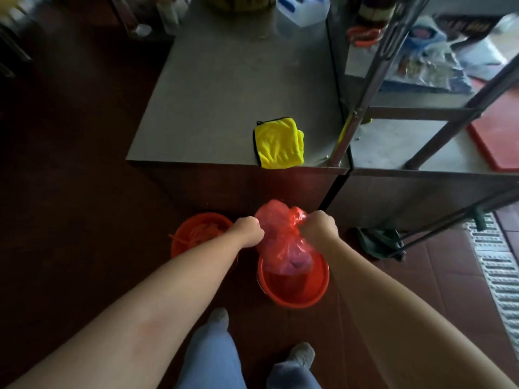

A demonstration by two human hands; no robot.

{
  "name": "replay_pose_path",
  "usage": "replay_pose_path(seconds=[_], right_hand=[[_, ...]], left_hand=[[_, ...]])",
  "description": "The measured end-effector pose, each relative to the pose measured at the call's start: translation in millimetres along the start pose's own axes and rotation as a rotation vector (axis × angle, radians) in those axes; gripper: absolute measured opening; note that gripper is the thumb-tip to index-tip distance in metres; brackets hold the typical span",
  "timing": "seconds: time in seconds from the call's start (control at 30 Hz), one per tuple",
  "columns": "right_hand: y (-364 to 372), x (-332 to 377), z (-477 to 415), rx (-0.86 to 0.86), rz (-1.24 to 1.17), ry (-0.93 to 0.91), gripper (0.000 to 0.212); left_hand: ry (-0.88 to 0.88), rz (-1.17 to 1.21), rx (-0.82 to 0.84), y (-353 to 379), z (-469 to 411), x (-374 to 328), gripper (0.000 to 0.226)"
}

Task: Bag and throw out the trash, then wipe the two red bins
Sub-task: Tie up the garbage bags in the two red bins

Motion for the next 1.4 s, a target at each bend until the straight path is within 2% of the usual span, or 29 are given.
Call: replay_pose_path(seconds=[0.1, 0.17, 0.2, 0.27, 0.33, 0.4, 0.53, 0.63, 0.8, 0.9, 0.97, 1.1, 1.3, 1.4], right_hand=[[-6, 15, 20, -0.067, 0.236, -0.034, 0.011], [-3, 23, 27, -0.057, 0.245, -0.015, 0.013], [2, 26, 26, -0.037, 0.218, -0.005, 0.022], [17, 31, 30, -0.014, 0.091, 0.049, 0.035], [34, 29, 36, 0.017, -0.085, 0.139, 0.027], [48, 22, 47, -0.038, -0.347, 0.254, 0.017], [72, 15, 84, -0.130, -0.810, 0.387, 0.012], [88, 20, 115, -0.179, -1.116, 0.407, 0.012], [114, 18, 145, -0.197, -1.394, 0.414, 0.013], [138, 10, 153, -0.188, -1.378, 0.421, 0.019], [153, 7, 156, -0.198, -1.317, 0.398, 0.011], [174, 16, 158, -0.210, -1.236, 0.302, 0.013], [193, 38, 184, -0.261, -1.207, 0.297, 0.007], [204, 41, 187, -0.280, -1.182, 0.324, 0.007]], left_hand=[[0.051, -0.071, 0.038, -13, 9, 9, 0.035], [0.102, -0.136, 0.076, -23, 8, 14, 0.037], [0.123, -0.164, 0.096, -27, 6, 17, 0.039], [0.176, -0.229, 0.117, -37, 0, 25, 0.040], [0.214, -0.269, 0.128, -44, -6, 34, 0.040], [0.249, -0.287, 0.129, -51, -10, 42, 0.041], [0.306, -0.323, 0.157, -58, -9, 62, 0.039], [0.331, -0.356, 0.141, -65, -5, 74, 0.038], [0.403, -0.373, 0.140, -63, 19, 84, 0.035], [0.442, -0.352, 0.119, -61, 36, 101, 0.030], [0.435, -0.341, 0.109, -60, 42, 118, 0.028], [0.391, -0.281, 0.006, -73, 44, 160, 0.025], [0.339, -0.318, -0.021, -91, 51, 226, 0.016], [0.338, -0.308, -0.017, -99, 38, 237, 0.019]])
Point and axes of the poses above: each hand's wrist, its own z-axis away from the middle knuckle, its own y-axis out of the palm, x = y × z, the point moved 8 cm from there along -z, towards the middle knuckle, and after that the axes turned 13 degrees about -z, right-handed, at the moved point
